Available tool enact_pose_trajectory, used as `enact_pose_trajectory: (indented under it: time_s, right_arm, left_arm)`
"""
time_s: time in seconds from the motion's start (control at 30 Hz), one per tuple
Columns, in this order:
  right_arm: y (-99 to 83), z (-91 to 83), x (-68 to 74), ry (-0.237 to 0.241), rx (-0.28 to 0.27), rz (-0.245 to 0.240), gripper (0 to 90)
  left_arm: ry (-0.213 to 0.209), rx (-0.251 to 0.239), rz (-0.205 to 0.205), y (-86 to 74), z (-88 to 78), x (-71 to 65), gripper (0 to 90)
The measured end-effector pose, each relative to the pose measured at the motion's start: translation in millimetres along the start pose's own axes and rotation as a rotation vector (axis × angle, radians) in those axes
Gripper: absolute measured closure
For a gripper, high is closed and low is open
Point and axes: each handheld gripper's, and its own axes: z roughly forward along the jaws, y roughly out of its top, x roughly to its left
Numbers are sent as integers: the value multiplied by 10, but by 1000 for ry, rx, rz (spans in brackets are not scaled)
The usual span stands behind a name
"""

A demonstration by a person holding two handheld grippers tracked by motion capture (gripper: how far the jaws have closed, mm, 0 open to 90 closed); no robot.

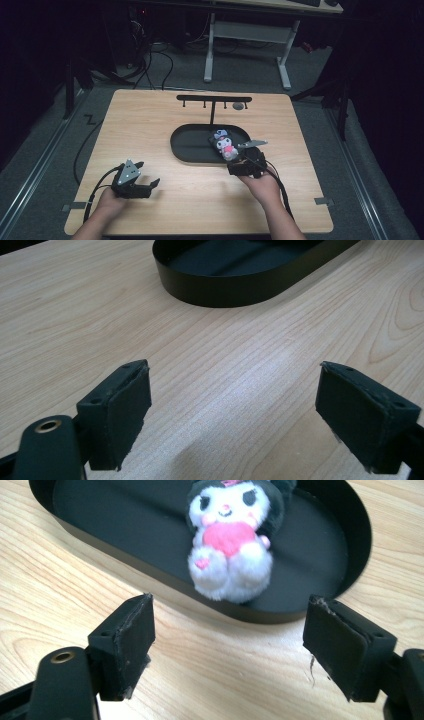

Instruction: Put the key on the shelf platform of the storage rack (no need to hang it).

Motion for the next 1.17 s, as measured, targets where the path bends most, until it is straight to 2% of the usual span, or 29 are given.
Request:
enact_pose_trajectory:
  time_s: [0.13, 0.27, 0.5, 0.73, 0.8, 0.97, 1.17]
  right_arm:
    - [-162, -48, -18, -3, -40, 24, 179]
    - [-330, -74, -35, -11, -78, 25, 156]
    - [-671, -87, 7, -3, -140, 41, 148]
    - [-915, -115, 91, -22, -186, 22, 145]
    - [-980, -171, 98, -44, -179, 5, 146]
    - [-1043, -194, 42, -48, -204, 33, 146]
    - [-1042, -175, 36, -55, -190, 39, 147]
  left_arm:
    - [0, 3, 4, -1, 1, -2, 154]
    - [1, 2, 4, -1, 0, -3, 154]
    - [3, 2, 6, -1, 2, -6, 154]
    - [4, 2, 6, 0, 1, -5, 154]
    - [3, 0, 6, 0, 0, -6, 154]
    - [4, -4, 1, 3, 5, -2, 154]
    - [2, -3, 1, 4, 4, 0, 154]
